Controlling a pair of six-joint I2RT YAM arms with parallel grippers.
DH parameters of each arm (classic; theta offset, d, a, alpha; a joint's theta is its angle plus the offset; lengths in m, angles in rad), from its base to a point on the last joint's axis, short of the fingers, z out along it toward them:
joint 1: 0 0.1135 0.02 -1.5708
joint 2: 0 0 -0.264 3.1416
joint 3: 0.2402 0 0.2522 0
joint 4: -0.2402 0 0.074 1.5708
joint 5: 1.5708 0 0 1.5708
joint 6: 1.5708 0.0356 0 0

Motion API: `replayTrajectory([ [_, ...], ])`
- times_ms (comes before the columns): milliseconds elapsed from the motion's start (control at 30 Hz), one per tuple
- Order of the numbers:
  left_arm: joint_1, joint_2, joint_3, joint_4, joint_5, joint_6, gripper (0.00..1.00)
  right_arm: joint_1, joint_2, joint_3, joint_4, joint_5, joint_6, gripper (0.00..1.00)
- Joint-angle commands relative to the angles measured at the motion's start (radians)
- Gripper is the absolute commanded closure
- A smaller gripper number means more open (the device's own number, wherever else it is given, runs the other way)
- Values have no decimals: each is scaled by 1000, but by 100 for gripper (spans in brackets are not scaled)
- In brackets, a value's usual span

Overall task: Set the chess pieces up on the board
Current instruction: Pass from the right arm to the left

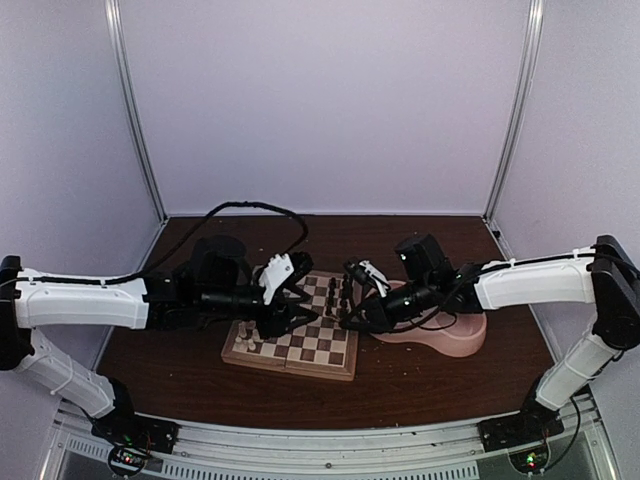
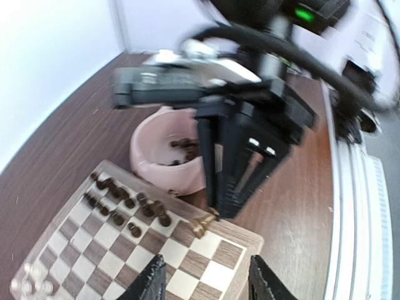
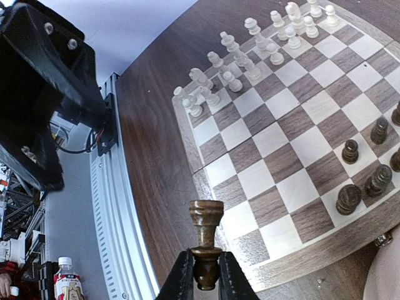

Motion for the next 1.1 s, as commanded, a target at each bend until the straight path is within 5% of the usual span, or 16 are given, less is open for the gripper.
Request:
replayTrajectory([
  [0, -10, -26, -117, 251, 202, 241, 51, 27, -31, -10, 43, -63, -18, 86],
  [267, -15, 18, -126, 256, 246, 336, 45, 80, -5, 6, 61, -137, -41, 88],
  [633, -21, 76, -73, 164, 295, 379, 49, 110, -30, 1, 63, -140, -64, 87],
  [933, -20, 83, -54, 129, 289, 387, 76, 109, -56, -15, 76, -119, -65, 88],
  [1067, -20, 83, -50, 121, 282, 387, 72, 110, -77, -31, 94, -113, -61, 88],
])
